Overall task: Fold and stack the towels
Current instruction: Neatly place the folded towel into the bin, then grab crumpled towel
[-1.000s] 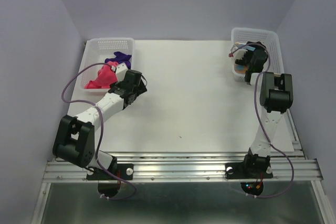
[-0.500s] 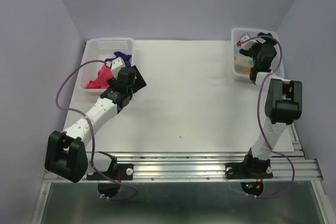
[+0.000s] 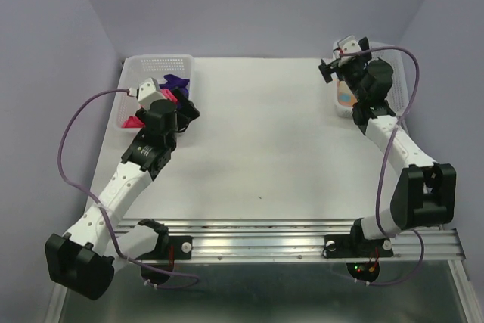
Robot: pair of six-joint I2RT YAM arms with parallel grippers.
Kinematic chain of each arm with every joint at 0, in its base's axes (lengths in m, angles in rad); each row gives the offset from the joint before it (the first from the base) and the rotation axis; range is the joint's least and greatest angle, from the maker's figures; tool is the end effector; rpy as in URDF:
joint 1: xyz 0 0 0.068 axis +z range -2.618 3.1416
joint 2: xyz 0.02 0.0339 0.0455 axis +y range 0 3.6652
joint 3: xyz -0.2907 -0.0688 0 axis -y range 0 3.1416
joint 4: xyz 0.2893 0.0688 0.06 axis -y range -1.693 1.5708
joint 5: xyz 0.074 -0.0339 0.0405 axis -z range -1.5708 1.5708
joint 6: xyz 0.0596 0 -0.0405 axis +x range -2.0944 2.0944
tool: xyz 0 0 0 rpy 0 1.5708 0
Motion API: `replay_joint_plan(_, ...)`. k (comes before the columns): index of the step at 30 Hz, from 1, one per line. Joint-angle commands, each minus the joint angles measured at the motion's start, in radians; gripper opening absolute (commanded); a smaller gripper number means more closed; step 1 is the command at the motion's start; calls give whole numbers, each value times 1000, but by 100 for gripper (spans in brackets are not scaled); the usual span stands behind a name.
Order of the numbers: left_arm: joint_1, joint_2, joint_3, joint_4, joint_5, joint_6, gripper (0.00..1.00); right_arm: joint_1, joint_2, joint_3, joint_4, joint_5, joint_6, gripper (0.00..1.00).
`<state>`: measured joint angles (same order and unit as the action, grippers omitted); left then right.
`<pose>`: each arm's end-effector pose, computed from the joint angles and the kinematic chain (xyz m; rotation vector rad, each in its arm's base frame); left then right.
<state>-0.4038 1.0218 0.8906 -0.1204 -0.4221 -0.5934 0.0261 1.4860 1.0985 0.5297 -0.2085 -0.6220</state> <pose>0.2738 -0.0904 0.3512 -0.4648 1.7512 -0.3265 0.4164 0.0232 0.3681 -0.6190 1.3007 -0.3412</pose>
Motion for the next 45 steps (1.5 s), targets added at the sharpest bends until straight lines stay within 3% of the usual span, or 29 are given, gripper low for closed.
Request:
replay_joint_plan(1,22,-11,19,-41,-81,14,99,49,-43,67,-132,-58,429,100)
replay_joint_plan(5,69,38,67,-68,-92,1,99,58,-104,31,-163,14,970,100)
replay_joint_plan(8,158,101,109,-82,9,18,99,125,-177,-87,-198,55,1088,100)
replay_joint_plan(13,287,208,151,-56,72,72,99,259,-269,-222,-402,228,1105,100)
replay_joint_plan(18,382,288,168,-25,146,113,99,265,-352,-325,-504,311,1105,100)
replay_joint_plan(24,470,425,217,21,203,115,99,265,-360,-333,-586,327,1068,100)
replay_joint_plan(27,490,495,260,27,240,118,91,265,-362,-333,-591,320,1064,100)
replay_joint_plan(28,493,520,280,21,247,116,83,265,-362,-331,-591,314,1062,100)
replay_joint_plan(31,494,541,294,37,250,119,76,265,-365,-333,-585,311,1055,100)
replay_joint_plan(36,497,575,323,45,279,129,46,265,-374,-328,-594,320,1048,100)
replay_joint_plan(38,499,584,324,44,293,127,2,265,-382,-330,-600,333,1045,100)
replay_joint_plan(45,499,468,269,113,328,145,0,265,-428,-338,-611,339,1038,100)
